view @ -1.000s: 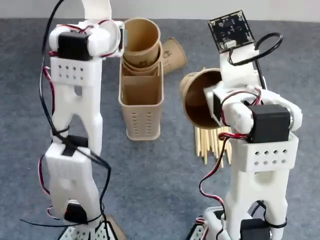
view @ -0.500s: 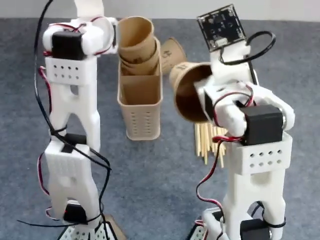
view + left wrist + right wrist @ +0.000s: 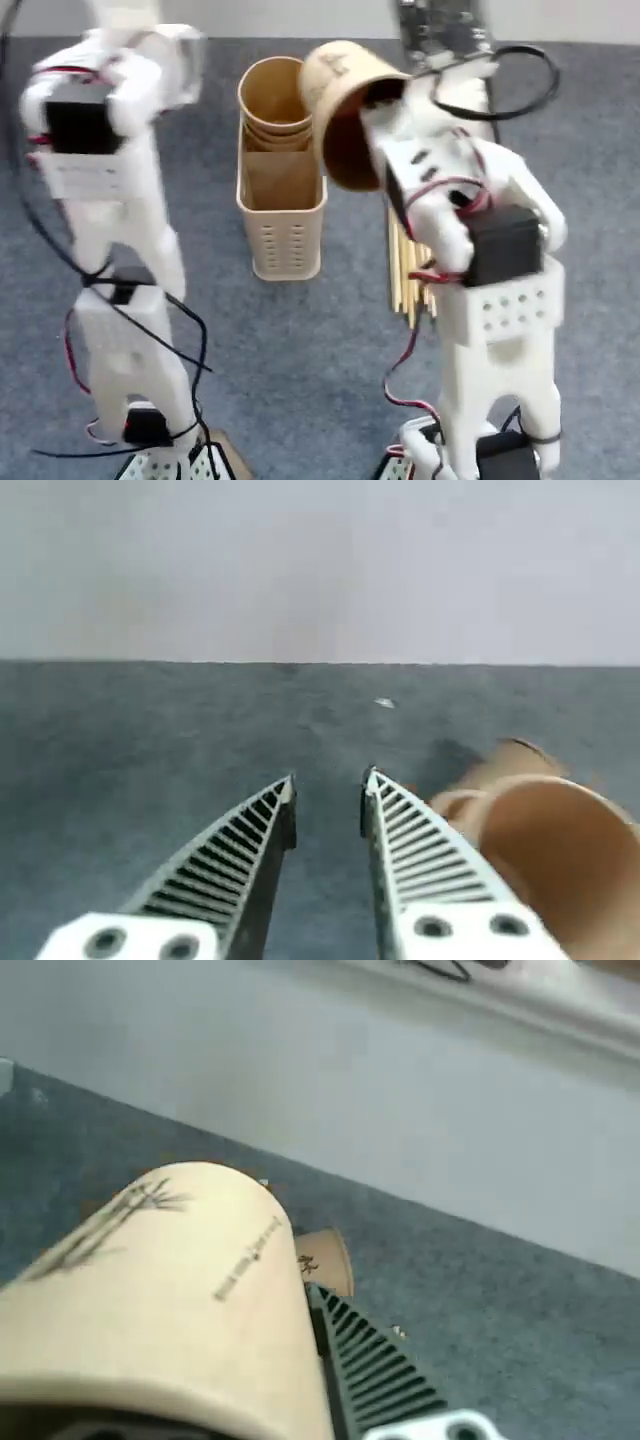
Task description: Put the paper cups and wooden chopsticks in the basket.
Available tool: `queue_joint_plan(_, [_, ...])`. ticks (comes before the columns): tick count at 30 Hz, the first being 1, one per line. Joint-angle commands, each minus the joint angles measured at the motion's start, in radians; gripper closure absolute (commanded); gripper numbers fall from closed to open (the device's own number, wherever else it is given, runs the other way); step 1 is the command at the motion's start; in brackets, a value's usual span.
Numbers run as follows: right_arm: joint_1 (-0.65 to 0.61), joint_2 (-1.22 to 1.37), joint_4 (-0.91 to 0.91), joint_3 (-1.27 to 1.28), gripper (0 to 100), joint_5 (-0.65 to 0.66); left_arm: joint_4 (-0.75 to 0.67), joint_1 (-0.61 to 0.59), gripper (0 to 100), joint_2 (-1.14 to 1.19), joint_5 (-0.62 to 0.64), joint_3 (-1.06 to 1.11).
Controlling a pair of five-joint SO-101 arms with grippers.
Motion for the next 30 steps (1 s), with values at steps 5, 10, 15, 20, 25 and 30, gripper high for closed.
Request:
queue_joint_plan(5, [-0.062, 0.298, 0.007, -0.209, 99.4, -0.011, 0.005, -0.251, 86, 0.012, -0.006, -0.05])
queue_joint_plan(10, [-0.064, 0.522, 0.094, -0.519, 99.4, -0.011, 0.005, -0.331, 86, 0.056, -0.008, -0.054])
queue_joint_plan(15, [-0.068, 0.687, 0.176, -0.759, 99.3, -0.009, 0.0, -0.351, 86, 0.119, -0.009, -0.058])
queue_joint_plan(20, [-0.079, 0.776, 0.285, -0.829, 95.2, 0.077, -0.002, -0.343, 86, 0.15, -0.009, -0.058])
queue_joint_plan(25, [-0.114, 0.789, 0.303, -0.837, 78.0, 0.091, 0.005, -0.318, 86, 0.151, -0.009, -0.054])
queue_joint_plan(30, [-0.153, 0.791, 0.223, -0.932, 66.5, 0.02, 0.006, -0.269, 86, 0.151, -0.008, -0.05])
